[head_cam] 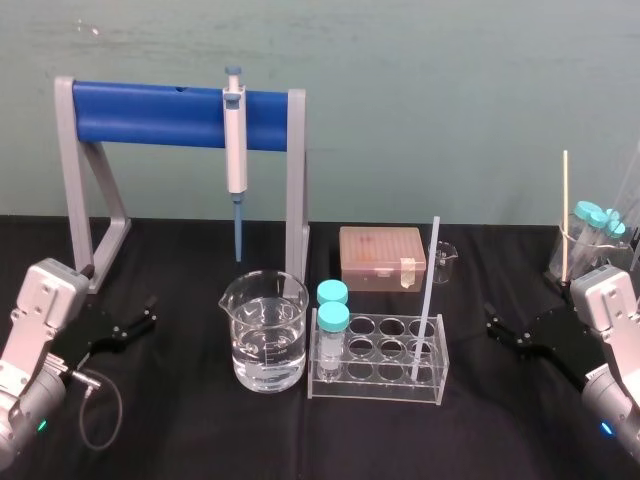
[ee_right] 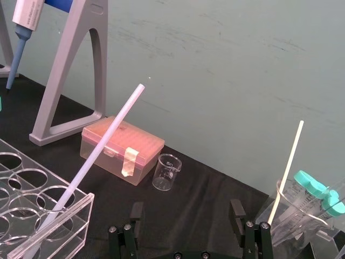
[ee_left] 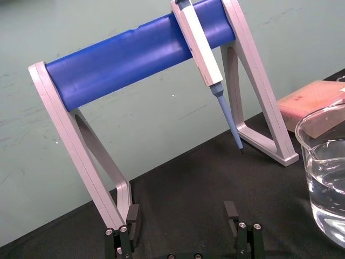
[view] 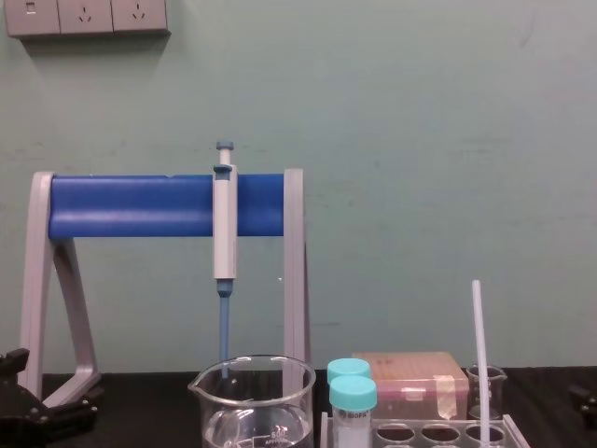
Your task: Pick up the stirring rod with one hand, then place it down.
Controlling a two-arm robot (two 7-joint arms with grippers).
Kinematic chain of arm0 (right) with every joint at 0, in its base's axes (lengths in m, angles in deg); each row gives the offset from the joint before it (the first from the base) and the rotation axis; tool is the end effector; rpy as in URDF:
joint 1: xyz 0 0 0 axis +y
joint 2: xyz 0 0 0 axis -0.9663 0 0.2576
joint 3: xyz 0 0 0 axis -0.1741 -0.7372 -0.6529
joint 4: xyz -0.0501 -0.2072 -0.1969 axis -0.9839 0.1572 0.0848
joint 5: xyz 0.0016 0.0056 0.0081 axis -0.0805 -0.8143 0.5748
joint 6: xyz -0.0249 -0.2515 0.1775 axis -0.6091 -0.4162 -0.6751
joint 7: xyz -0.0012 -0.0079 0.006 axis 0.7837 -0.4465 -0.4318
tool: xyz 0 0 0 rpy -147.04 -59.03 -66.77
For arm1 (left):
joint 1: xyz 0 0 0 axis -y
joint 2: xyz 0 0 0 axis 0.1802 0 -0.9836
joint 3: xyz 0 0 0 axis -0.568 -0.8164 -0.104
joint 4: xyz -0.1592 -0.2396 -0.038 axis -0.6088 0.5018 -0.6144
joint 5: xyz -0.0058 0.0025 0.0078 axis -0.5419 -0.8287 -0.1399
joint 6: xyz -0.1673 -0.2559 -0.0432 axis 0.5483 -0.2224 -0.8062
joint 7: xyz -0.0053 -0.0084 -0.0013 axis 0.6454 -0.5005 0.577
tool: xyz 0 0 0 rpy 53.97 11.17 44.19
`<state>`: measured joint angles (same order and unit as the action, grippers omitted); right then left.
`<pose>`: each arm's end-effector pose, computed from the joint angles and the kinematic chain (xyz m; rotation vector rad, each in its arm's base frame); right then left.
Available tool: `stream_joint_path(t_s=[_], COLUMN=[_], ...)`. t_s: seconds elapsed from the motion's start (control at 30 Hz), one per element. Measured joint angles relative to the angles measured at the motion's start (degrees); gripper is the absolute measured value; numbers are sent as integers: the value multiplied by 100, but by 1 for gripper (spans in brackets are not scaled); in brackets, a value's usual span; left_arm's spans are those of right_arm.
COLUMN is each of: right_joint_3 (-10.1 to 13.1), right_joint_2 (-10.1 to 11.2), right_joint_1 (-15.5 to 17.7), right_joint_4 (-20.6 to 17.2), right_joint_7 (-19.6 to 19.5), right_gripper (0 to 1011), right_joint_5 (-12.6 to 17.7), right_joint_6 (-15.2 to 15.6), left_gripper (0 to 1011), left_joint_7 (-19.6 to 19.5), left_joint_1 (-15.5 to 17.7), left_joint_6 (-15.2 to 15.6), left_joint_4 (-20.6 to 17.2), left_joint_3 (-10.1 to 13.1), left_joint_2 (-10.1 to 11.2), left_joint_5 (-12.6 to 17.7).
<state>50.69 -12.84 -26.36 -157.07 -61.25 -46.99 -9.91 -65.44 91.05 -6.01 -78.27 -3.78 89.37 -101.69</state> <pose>0.3581 -0.0827 -0.3023 -0.3045 -0.2852 -1.2481 0.3580 0.0827 -0.3022 0.3041 -0.2850 1.2479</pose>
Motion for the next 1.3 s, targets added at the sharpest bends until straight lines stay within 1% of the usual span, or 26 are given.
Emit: stream_joint_path(t_s=[1.3], right_joint_3=[0], right_joint_2=[0], right_joint_1=[0], right_joint_4=[0], right_joint_7=[0], right_gripper=[1004], right_joint_5=[0], right_joint_6=[0], left_gripper=[1000], left_joint_7=[0], left_joint_1=[0], left_joint_6=[0], left_joint_4=[0], left_joint_3=[0], left_joint_2=[0], left_joint_5=[0])
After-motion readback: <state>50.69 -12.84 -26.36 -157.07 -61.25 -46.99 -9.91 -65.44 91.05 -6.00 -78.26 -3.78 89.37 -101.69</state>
